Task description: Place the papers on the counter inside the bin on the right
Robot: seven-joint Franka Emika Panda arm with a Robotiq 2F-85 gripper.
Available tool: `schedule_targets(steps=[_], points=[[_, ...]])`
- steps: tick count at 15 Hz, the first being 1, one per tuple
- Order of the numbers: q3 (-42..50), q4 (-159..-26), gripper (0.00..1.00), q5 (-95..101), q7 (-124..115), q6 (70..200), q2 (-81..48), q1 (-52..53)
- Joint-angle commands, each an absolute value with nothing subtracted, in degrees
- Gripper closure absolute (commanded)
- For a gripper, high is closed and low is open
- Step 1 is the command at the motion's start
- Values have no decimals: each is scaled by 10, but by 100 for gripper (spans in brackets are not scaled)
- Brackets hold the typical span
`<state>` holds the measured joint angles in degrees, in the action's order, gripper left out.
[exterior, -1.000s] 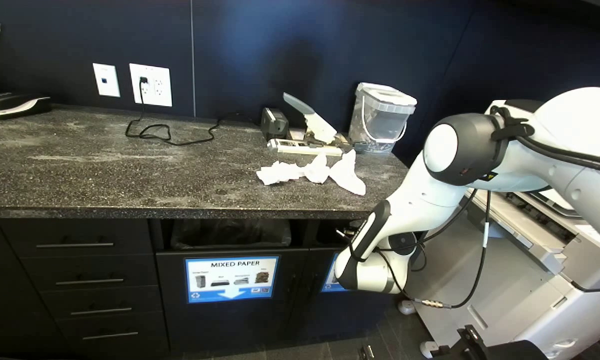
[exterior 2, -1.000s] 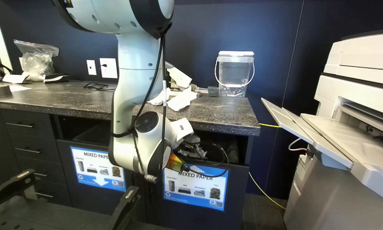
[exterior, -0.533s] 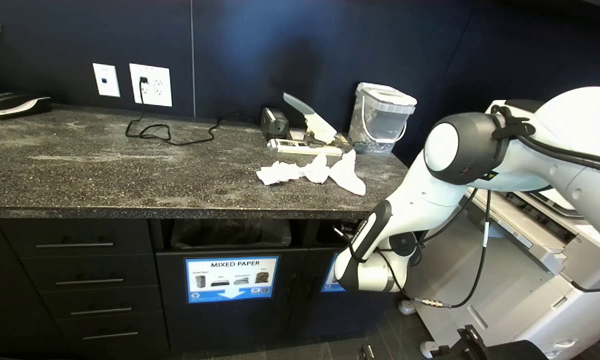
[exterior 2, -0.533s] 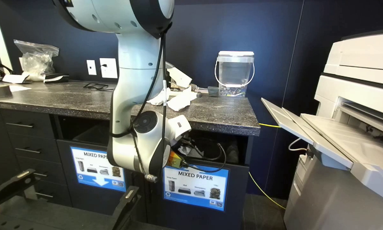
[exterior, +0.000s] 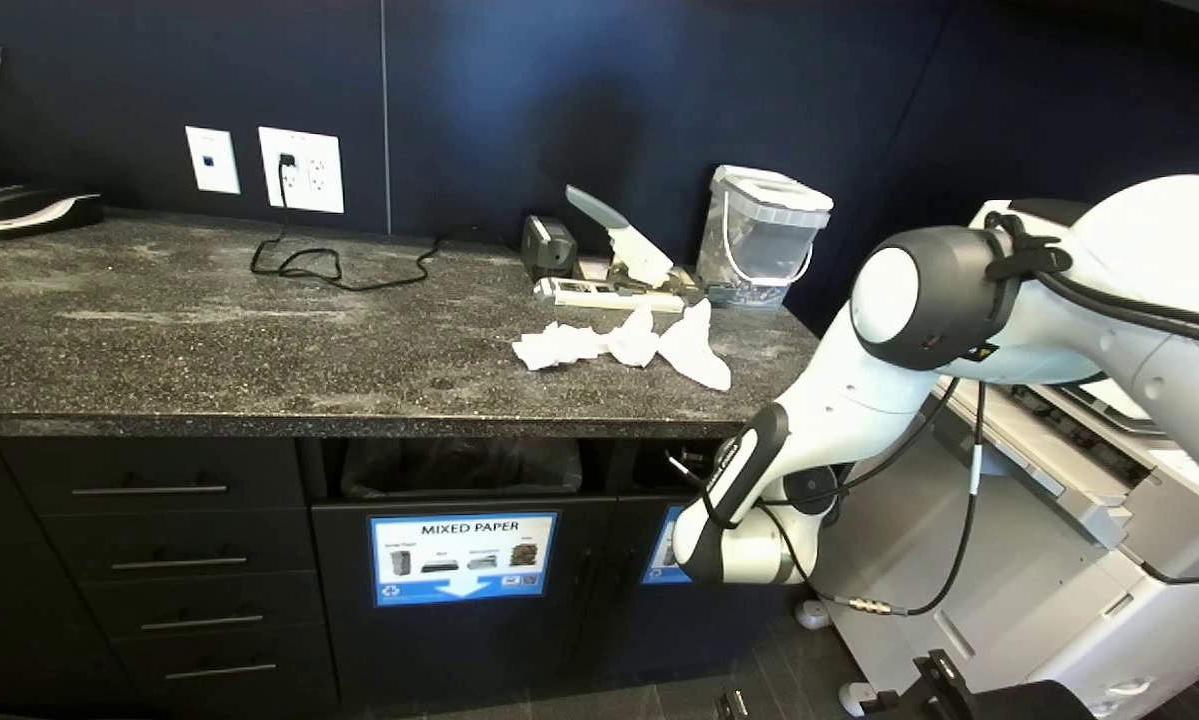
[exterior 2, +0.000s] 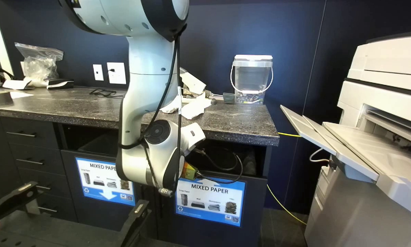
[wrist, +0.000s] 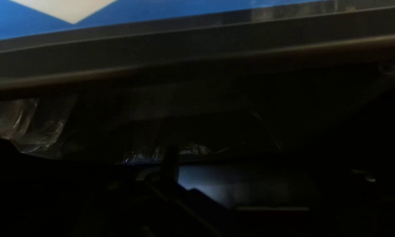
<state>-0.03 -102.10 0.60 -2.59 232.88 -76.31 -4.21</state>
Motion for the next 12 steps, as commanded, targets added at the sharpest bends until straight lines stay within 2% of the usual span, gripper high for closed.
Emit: schedule_targets(steps=[1,12], points=[[28,-1044,0,-48,18,2296,-736,-11],[78,-1234,0,-52,91,2216,-584,41]])
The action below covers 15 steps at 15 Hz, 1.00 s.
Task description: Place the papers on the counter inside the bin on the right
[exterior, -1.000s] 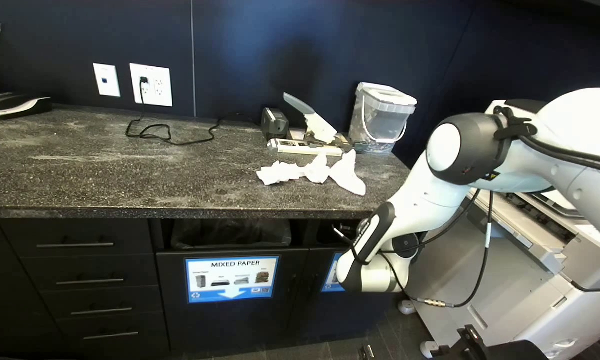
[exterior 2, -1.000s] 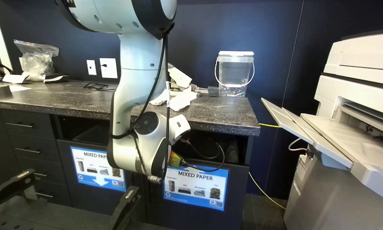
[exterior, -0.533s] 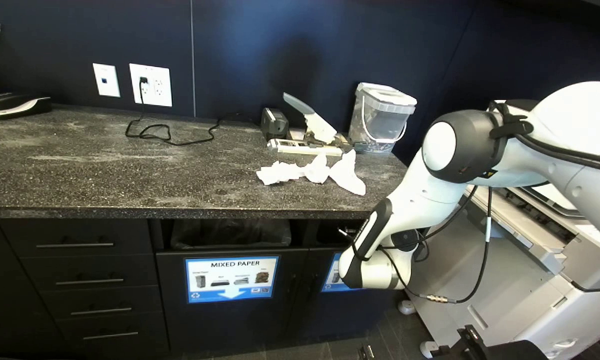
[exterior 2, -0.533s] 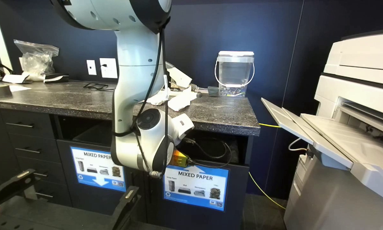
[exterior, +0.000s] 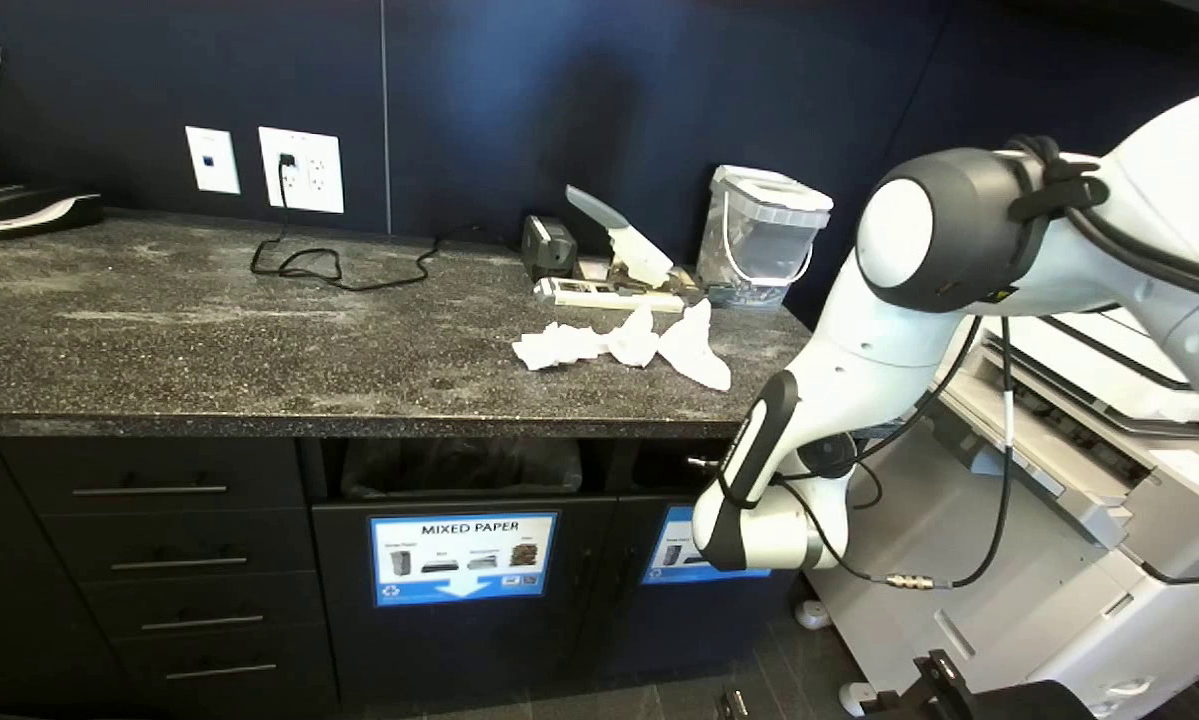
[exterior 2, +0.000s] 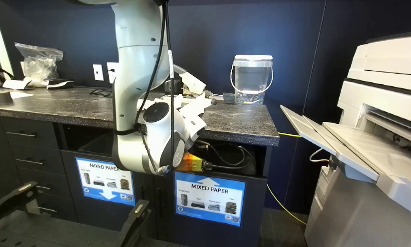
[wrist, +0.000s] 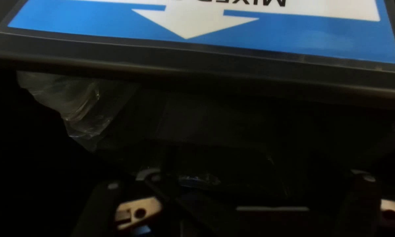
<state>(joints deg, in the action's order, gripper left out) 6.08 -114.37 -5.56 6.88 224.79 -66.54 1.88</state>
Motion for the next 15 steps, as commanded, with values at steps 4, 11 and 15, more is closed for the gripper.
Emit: schedule_targets(steps=[4,11,15], points=[[92,-1325,0,-12,115,2121,-476,39],[71,-1387,0,112,133,1912,-265,-26],[16,-1351,0,116,119,1827,-197,-78]])
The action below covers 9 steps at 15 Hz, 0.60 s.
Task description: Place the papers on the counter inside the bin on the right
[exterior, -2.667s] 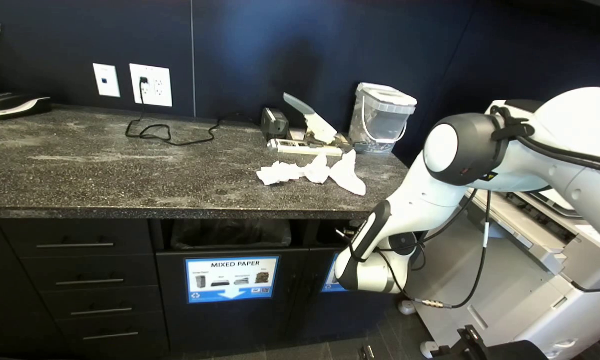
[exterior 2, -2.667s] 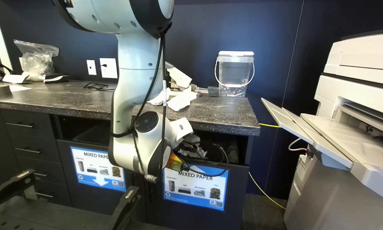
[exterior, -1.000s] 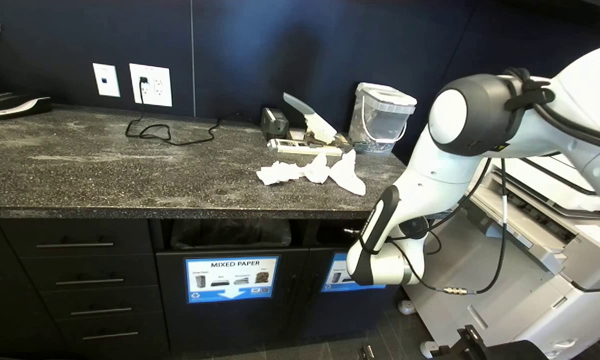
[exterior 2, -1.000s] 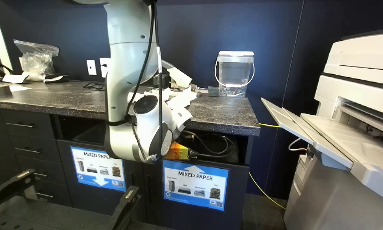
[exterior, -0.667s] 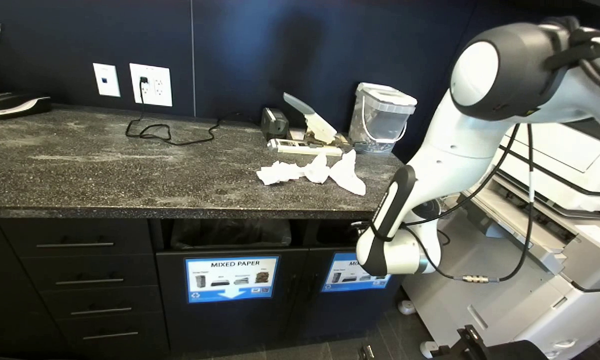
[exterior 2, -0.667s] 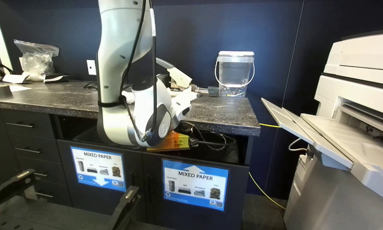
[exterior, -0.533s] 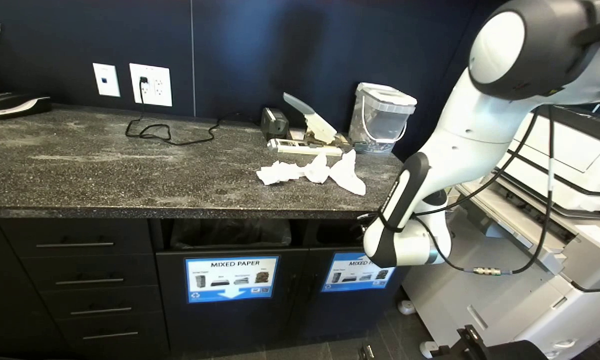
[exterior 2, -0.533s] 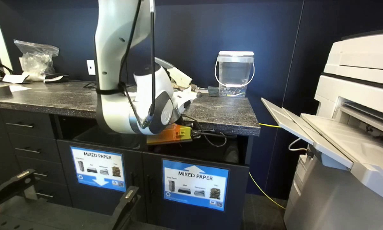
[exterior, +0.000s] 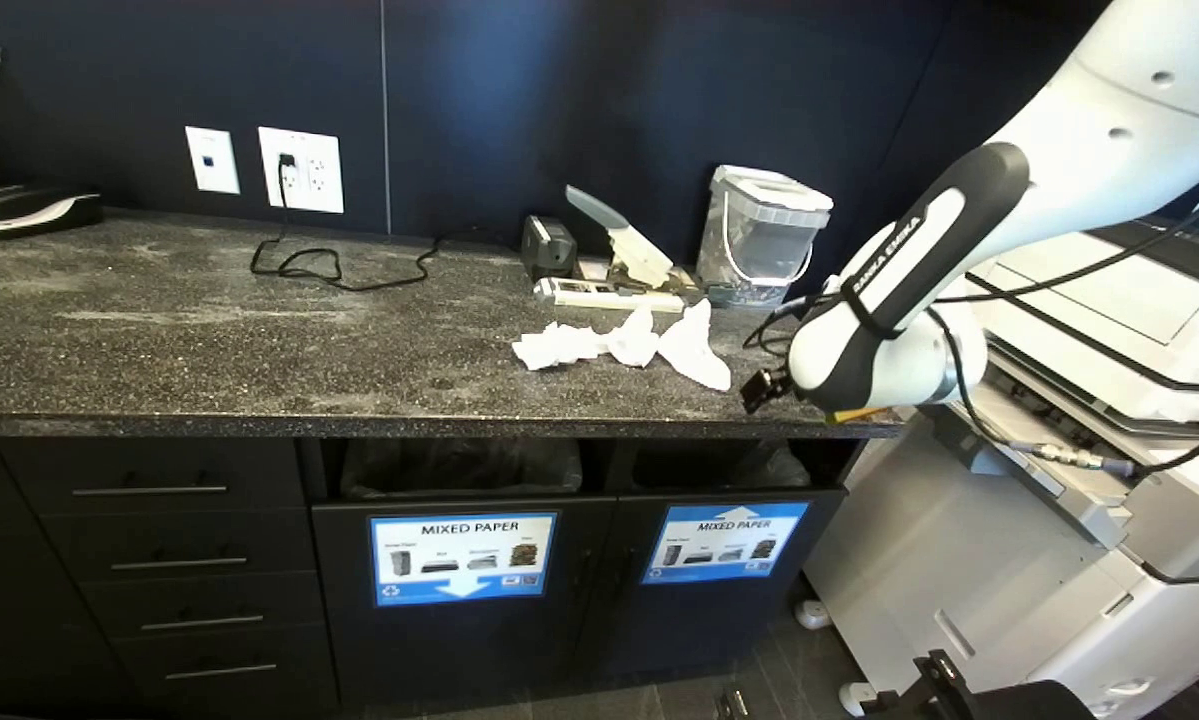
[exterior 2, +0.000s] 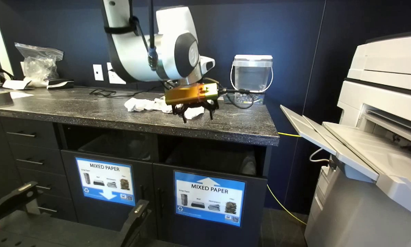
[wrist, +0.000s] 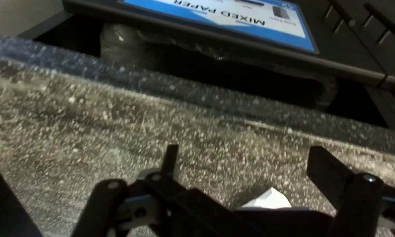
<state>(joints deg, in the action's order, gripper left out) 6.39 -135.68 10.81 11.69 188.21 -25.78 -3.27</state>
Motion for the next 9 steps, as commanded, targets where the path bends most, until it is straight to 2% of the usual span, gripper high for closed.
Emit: schedule_targets(steps=[1,6,9], points=[[-14,-1334,0,107,120,1806,-191,-103],[-143,-1229,0,34,165,1675,-229,-194],[-132,-1163,0,-12,191,1621,-268,-172]])
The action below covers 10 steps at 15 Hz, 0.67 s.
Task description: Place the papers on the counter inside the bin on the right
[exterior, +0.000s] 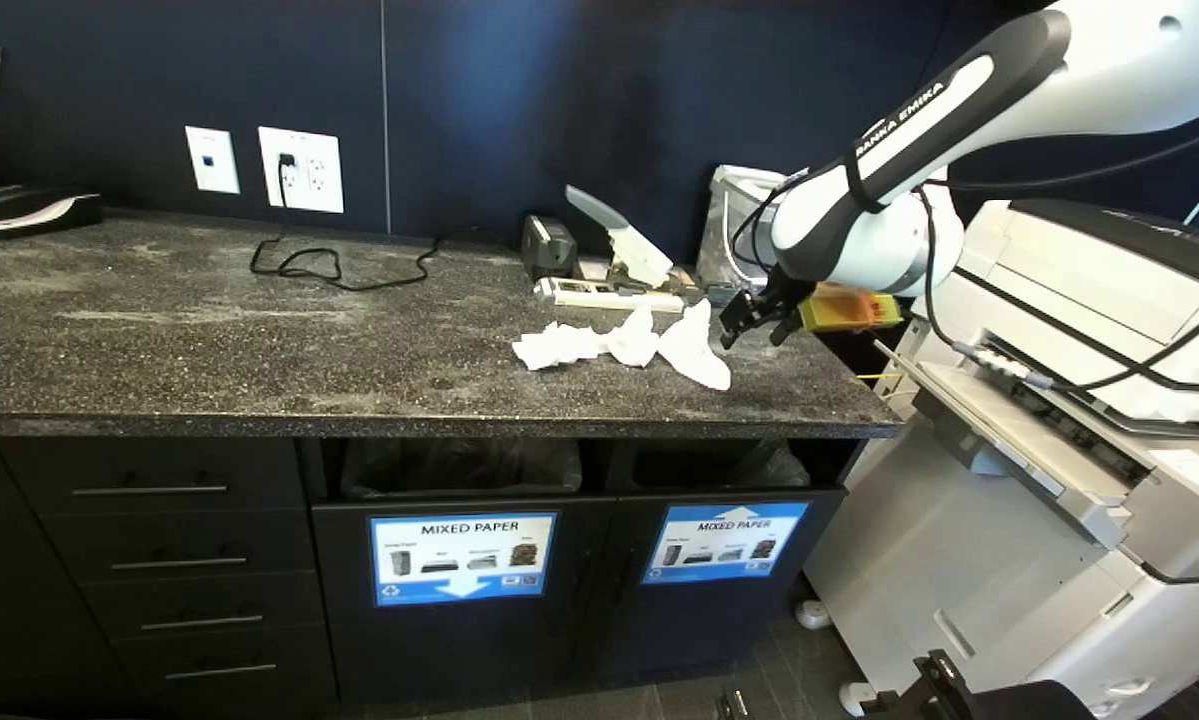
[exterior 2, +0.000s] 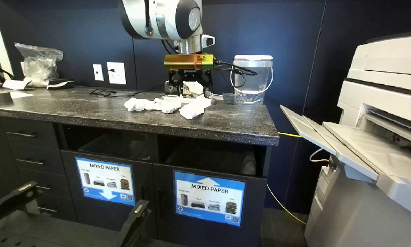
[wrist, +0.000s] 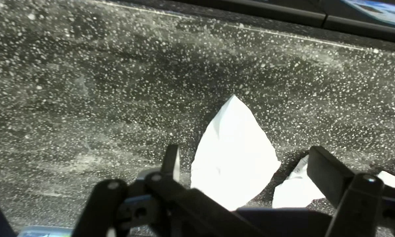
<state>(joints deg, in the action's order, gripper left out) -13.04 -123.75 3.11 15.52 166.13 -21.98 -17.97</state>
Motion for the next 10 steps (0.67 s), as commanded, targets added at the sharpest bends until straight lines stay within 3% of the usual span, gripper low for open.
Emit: schedule_targets(steps=[1,10], points=[[-124,-1140,0,-16,194,1613,-285,-163],[-103,-975,0,-9,187,1575,-407,-126]])
